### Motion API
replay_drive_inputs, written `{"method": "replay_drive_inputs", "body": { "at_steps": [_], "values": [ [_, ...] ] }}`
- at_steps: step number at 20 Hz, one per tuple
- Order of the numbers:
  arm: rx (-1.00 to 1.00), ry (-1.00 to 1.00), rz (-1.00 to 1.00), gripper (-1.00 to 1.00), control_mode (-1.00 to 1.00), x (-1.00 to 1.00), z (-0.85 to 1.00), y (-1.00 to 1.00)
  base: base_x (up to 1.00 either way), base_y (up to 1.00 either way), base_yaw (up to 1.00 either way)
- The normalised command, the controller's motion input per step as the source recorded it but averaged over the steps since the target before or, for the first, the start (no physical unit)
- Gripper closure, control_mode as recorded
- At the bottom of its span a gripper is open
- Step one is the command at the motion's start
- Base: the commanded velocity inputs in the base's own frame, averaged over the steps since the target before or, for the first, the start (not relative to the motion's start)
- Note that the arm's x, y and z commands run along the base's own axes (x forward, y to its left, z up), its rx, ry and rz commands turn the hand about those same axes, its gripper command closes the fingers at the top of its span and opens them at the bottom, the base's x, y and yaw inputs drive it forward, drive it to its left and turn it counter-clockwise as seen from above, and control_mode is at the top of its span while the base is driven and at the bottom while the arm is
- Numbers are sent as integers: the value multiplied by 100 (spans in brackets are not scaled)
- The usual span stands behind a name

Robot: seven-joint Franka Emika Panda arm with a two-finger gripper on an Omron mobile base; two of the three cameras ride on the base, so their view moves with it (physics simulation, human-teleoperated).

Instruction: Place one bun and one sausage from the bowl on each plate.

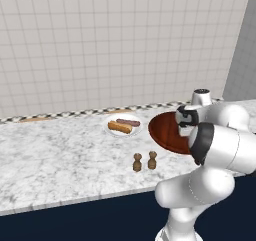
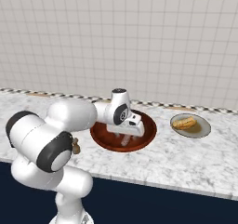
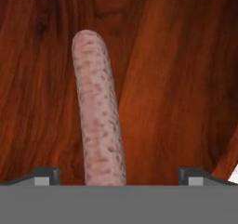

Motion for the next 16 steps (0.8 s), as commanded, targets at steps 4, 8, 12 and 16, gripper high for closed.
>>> {"method": "replay_drive_inputs", "body": {
  "at_steps": [4, 8, 12, 16],
  "values": [
    [0, 2, 5, -100, -100, 1, -35, 2, 0, 0, 0],
    [0, 0, 5, -100, -100, -1, -37, 3, 0, 0, 0],
    [0, 0, 6, -100, -100, -12, -32, 5, 0, 0, 0],
    [0, -4, 8, 100, -100, -40, -13, 3, 0, 0, 0]
  ]
}}
